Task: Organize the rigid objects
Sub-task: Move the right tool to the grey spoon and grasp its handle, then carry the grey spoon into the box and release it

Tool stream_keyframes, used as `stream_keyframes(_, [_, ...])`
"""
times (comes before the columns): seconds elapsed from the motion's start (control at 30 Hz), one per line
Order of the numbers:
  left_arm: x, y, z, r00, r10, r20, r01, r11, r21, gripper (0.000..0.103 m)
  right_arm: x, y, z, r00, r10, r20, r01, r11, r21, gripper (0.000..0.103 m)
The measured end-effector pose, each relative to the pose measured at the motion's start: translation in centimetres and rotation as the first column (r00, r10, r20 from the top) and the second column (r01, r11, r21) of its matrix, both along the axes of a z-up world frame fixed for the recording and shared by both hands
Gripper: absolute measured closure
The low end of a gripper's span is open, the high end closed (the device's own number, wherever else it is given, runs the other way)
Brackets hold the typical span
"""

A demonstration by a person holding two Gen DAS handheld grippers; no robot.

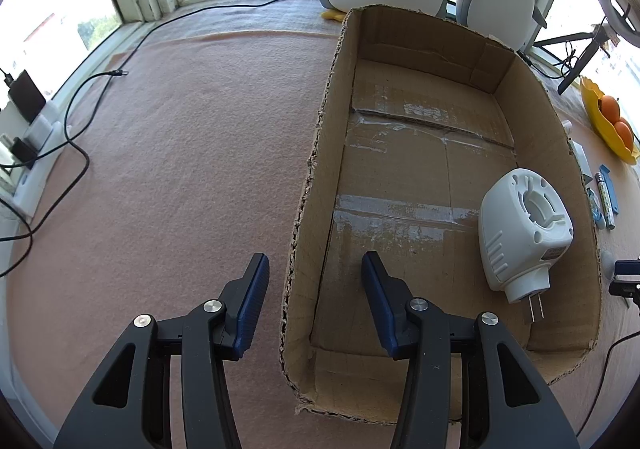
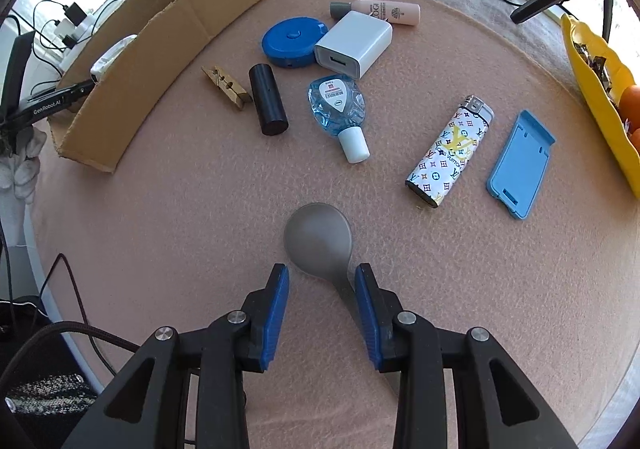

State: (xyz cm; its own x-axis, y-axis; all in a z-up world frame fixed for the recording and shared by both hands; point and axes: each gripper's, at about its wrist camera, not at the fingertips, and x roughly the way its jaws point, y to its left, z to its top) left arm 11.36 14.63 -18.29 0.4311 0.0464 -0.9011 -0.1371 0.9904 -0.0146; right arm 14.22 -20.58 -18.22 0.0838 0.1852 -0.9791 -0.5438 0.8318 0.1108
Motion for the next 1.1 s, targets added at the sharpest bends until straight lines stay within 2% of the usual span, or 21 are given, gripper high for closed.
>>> stream_keyframes(0.07, [0.0, 0.0, 0.0, 1.0, 0.0, 0.001, 0.0, 1.0, 0.001, 0.055, -0.2, -0.3, 0.2, 1.0, 0.014, -0.003, -0.014, 1.0, 0.006, 0.072])
stream_keyframes(0.17, [0.1, 0.0, 0.0, 1.0, -0.001, -0.001, 0.001, 1.0, 0.003, 0.056, -1.6, 0.0, -0.9, 0.997, 0.077, 0.006, -0.077, 0.994, -0.079, 0.072])
stream_keyframes(0.23, [0.1, 0.0, 0.0, 1.0, 0.0, 0.0, 0.0, 1.0, 0.002, 0.055, -2.7, -0.1, -1.2, 0.996, 0.091, 0.014, -0.09, 0.992, -0.088, 0.073])
stream_keyframes(0.27, [0.1, 0.0, 0.0, 1.0, 0.001, 0.0, -0.001, 1.0, 0.002, 0.055, -2.7, -0.1, -1.2, 0.996, 0.087, 0.013, -0.085, 0.992, -0.09, 0.076])
stream_keyframes(0.33, [0.1, -0.1, 0.0, 1.0, 0.003, 0.0, -0.003, 1.0, 0.003, 0.055, -2.5, -0.6, -1.3, 0.998, 0.059, 0.014, -0.057, 0.995, -0.085, 0.088])
stream_keyframes(0.4, [0.1, -0.1, 0.0, 1.0, 0.004, 0.001, -0.004, 1.0, 0.004, 0.055, -1.6, -0.6, -1.2, 1.0, 0.027, 0.009, -0.026, 0.997, -0.072, 0.095])
stream_keyframes(0.5, [0.1, -0.1, 0.0, 1.0, 0.004, 0.002, -0.004, 1.0, 0.004, 0.055, -1.1, -1.0, -1.3, 1.0, 0.001, 0.022, 0.001, 0.997, -0.071, 0.096])
stream_keyframes(0.53, [0.1, -0.1, 0.0, 1.0, 0.004, 0.002, -0.004, 1.0, 0.005, 0.055, 0.4, -1.2, -1.5, 1.0, -0.011, 0.028, 0.013, 0.998, -0.067, 0.096])
stream_keyframes(0.67, [0.0, -0.1, 0.0, 1.0, 0.004, 0.002, -0.004, 1.0, 0.006, 0.055, 1.4, -1.5, -0.9, 0.997, -0.07, 0.044, 0.071, 0.997, -0.013, 0.096])
stream_keyframes(0.93, [0.0, -0.2, 0.0, 1.0, 0.003, 0.002, -0.003, 1.0, 0.007, 0.056, 1.8, -0.7, 3.1, 0.985, -0.111, 0.128, 0.104, 0.993, 0.062, 0.096])
stream_keyframes(1.1, [0.0, -0.3, 0.0, 1.0, 0.004, 0.003, -0.004, 1.0, 0.007, 0.056, 2.0, 2.7, 6.6, 0.969, -0.1, 0.227, 0.077, 0.991, 0.108, 0.096])
